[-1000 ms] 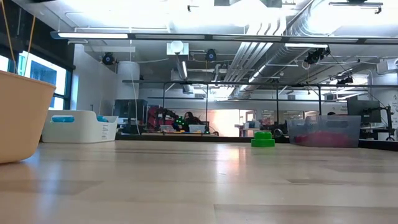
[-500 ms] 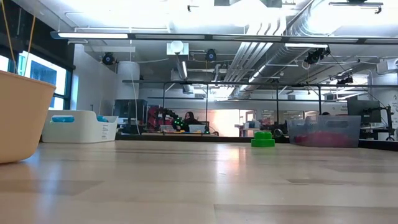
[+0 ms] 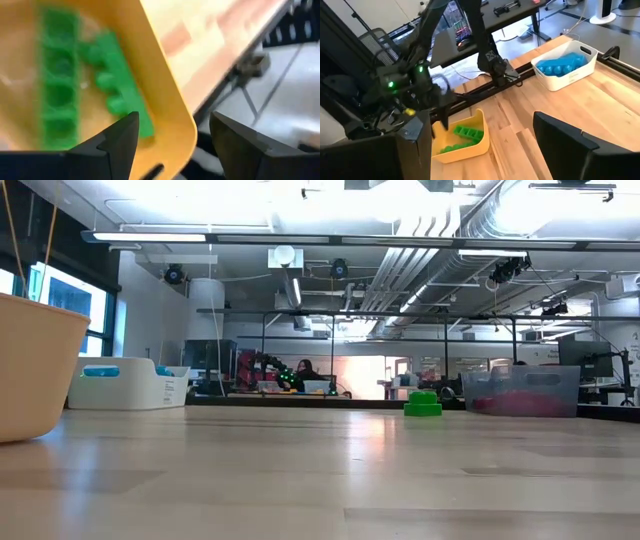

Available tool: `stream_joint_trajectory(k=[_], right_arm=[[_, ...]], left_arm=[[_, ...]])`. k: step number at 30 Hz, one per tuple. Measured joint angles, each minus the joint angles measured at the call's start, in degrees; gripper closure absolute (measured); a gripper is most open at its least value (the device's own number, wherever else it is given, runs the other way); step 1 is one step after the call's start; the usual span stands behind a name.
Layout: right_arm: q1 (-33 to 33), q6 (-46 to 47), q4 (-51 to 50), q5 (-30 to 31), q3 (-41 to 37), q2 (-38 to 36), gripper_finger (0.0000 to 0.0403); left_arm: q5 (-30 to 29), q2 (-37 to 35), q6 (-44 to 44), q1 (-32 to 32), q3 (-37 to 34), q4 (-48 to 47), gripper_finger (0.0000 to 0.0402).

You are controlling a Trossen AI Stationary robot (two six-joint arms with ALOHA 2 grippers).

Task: Sort blocks
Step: Put the green game piece into the yellow bin

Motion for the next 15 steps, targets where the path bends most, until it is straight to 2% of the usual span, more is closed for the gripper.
stream_joint_trajectory(k=[3,5,10,12,15], right_arm=[[0.0,0.74,-0.07,0.01,0.01,0.0,0.0153],[0.0,3.28,-0.96,0.11,0.01,-0.02,0.0153],[-0.62,17.38,-12.22,5.0,0.01,0.56,0.0153],[-1.52,24.75,-19.11,5.02,-0.03,1.77,0.0153],[-3.16,35.55,-26.21,4.22,-1.22,4.34,0.0153]], left_arm=[[-5.82,-4.87,-1.18,0.3,0.0,-6.51,0.0174],[-12.9,-8.54,-0.27,0.7,0.0,-8.2,0.0175],[-32.87,-15.87,12.65,4.17,0.03,-8.16,0.0175],[-35.62,-17.81,19.44,7.29,0.03,-8.41,0.0175],[-33.23,-19.98,29.76,13.32,0.03,-8.62,0.0175]])
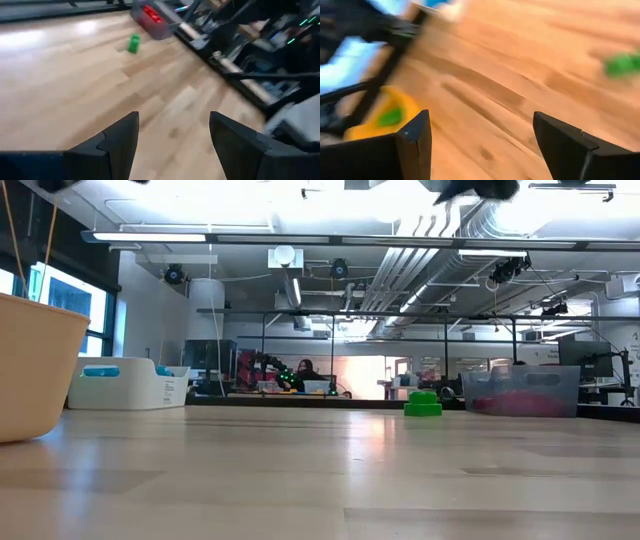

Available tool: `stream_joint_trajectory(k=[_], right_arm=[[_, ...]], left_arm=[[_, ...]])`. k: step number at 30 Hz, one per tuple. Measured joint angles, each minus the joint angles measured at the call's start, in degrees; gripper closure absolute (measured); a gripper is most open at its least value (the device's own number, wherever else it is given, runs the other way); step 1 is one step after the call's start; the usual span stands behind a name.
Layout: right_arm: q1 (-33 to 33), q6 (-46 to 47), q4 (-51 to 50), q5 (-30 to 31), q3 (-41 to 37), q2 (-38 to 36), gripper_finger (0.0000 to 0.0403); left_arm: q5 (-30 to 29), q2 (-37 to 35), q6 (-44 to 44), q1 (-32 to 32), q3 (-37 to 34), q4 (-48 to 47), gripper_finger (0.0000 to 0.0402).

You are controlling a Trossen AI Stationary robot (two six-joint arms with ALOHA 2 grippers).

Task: Sort blocks
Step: Put the green game piece into the yellow bin

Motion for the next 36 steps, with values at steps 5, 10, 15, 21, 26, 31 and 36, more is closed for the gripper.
stream_joint_trajectory(k=[5,10,15,21,26,31,36], right_arm=[[-7.17,8.09,-2.26,-4.69,-4.61,5.27,0.0153],[-24.75,1.27,-1.23,-15.42,-9.19,10.03,0.0153],[-40.75,-6.22,0.57,-20.37,-10.89,14.25,0.0153],[-50.06,-14.44,2.61,-28.56,-10.99,18.04,0.0153],[-51.64,-15.09,3.74,-29.54,-10.97,19.39,0.0153],[-51.07,-12.04,2.41,-30.74,-10.97,20.9,0.0153],[-49.44,-3.46,3.04,-30.49,-10.97,22.66,0.0153]], left_arm=[[6.11,-1.75,15.74,10.98,0.0,3.54,0.0175],[20.65,-1.87,36.66,25.17,0.0,18.81,0.0175],[35.95,-1.57,47.96,37.86,0.0,32.52,0.0174],[37.98,-1.7,48.97,48.84,0.0,33.0,0.0174],[43.87,-1.21,51.13,57.1,-0.02,32.63,0.0174],[55.27,1.69,55.77,67.72,-0.01,33.94,0.0174],[69.41,6.49,58.4,77.54,0.0,34.19,0.0174]])
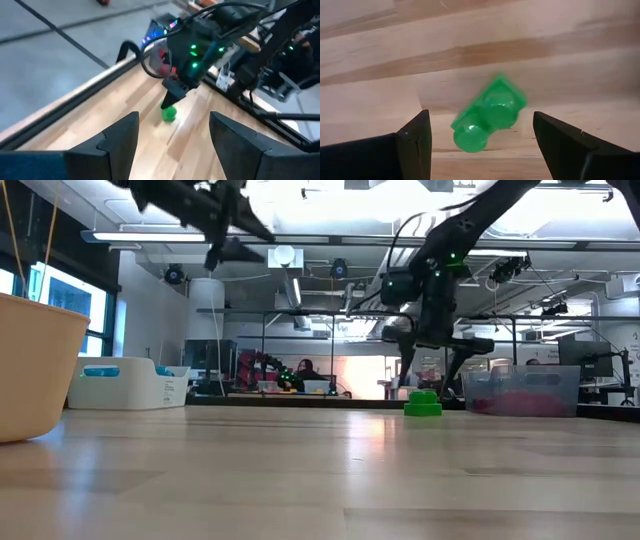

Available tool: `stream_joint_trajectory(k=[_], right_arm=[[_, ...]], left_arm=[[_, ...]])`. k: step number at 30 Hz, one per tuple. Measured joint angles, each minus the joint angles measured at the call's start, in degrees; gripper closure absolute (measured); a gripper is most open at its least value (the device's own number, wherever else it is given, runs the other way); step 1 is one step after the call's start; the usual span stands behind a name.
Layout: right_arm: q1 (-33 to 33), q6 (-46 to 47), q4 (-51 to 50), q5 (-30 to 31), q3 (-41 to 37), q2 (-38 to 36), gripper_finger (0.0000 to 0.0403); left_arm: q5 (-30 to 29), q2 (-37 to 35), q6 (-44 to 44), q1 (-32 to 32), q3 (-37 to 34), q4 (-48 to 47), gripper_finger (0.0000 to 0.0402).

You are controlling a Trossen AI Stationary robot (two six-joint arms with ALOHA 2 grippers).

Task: Sort blocks
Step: Put the green game piece into the yellow bin

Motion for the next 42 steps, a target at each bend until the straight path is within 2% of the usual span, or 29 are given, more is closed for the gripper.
stream_joint_trajectory(k=[4,9,14,17,23,24,27,31,34,38,40,42], right_arm=[[1.93,7.27,1.31,1.37,0.0,1.71,0.0153],[4.0,14.77,1.23,3.24,0.02,5.24,0.0153],[4.36,16.39,2.7,2.24,0.35,8.08,0.0161],[4.88,15.48,2.52,2.38,0.43,8.27,0.0204],[6.24,8.2,-1.22,5.31,1.92,6.38,0.037],[6.55,6.88,-1.31,6.2,2.53,5.58,0.0384],[7.45,2.3,-2.07,7.48,4.67,2.24,0.0378],[10.22,-7.29,-2.21,7.85,7.03,-3.65,0.0383],[13.87,-13.6,-0.65,7.67,9.01,-9.79,0.0397],[19.58,-17.91,1.9,9.81,10.11,-17.18,0.0393],[22.86,-19.39,4.34,11.35,10.27,-20.94,0.0394],[26.12,-21.2,6.63,12.61,10.36,-23.86,0.0398]], left_arm=[[8.96,2.9,1.54,4.97,-0.02,-0.19,0.0174],[18.93,4.23,0.82,7.98,-0.04,-0.29,0.0174],[24.49,3.01,0.51,8.14,-0.04,-0.55,0.0174],[25.33,2.0,0.52,7.9,-0.04,-1.42,0.0174],[25.52,-0.18,6.2,7.37,-0.04,-7.7,0.0174],[26.0,-0.52,8.19,7.06,-0.04,-9.0,0.0174],[28.31,-1.28,12.41,6.33,-0.04,-12.1,0.0174],[28.57,-1.79,12.9,4.36,-0.74,-12.15,0.0174],[28.59,-1.79,9.85,1.47,-2.23,-8.08,0.0174],[27.43,-1.69,-0.65,-4.9,-5.98,9.04,0.0174],[23.89,-1.57,-7.42,-8.92,-8.15,20.83,0.0174],[17.54,-1.01,-12.66,-13.23,-9.62,31.17,0.0174]])
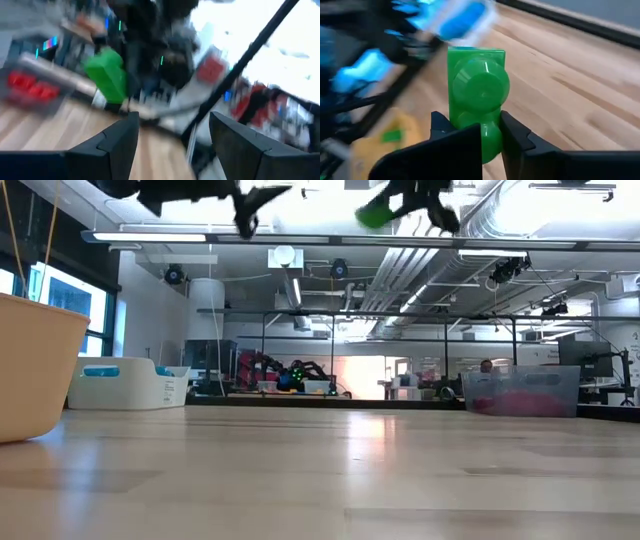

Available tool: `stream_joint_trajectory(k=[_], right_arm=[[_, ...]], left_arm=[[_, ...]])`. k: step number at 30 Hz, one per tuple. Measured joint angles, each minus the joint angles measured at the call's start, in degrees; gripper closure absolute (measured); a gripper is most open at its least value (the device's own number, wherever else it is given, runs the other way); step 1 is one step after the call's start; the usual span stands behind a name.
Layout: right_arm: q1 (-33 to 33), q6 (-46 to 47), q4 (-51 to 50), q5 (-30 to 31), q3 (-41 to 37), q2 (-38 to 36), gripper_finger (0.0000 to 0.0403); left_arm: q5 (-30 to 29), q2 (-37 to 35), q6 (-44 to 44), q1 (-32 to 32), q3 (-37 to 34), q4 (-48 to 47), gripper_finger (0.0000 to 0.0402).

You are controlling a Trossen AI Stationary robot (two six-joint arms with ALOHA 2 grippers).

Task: Sort blocks
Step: Put the green game piece into the yellow bin

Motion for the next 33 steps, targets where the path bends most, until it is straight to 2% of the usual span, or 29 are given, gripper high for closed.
stream_joint_trajectory(k=[2,5,8,12,18,22,25,29,33], right_arm=[[3.02,-2.11,3.46,0.7,-0.01,-1.67,0.04],[6.57,-5.76,8.85,0.88,-0.02,-2.74,0.0399],[9.03,-8.56,12.91,0.02,-0.02,-1.65,0.0399],[11.63,-11.42,18.04,-4.96,-0.02,2.98,0.0399],[15.46,-11.47,27.04,-11.0,-0.09,15.12,0.0399],[16.58,-8.63,40.31,-15.54,-0.11,24.51,0.0399],[16.86,-3.07,51.9,-17.17,-0.11,31.1,0.0399],[17.16,5.79,63.76,-17.35,-0.11,38.03,0.0399],[18.0,11.63,71.4,-16.23,-0.11,42.4,0.0399]], left_arm=[[-6.74,0.73,-3.42,-3.94,-1.04,6.93,0.0174],[-13.19,1.0,-8.21,-8.18,-1.19,8.05,0.0174],[-13.02,-0.54,-13.62,-11.06,-1.2,4.99,0.0174],[-13.01,-5.43,-15.86,-13.81,-1.21,-3.33,0.0174],[-22.11,-16.33,-11.37,-13.4,-1.19,-6.69,0.0174],[-27.02,-23.13,-6.9,-12.65,-1.13,-8.5,0.0174],[-27.85,-26.4,-5.33,-12.43,-1.13,-12.45,0.0174],[-27.83,-27.94,-5.58,-12.51,-1.13,-17.64,0.0174],[-26.84,-27.38,-5.25,-12.53,-1.13,-20.29,0.0174]])
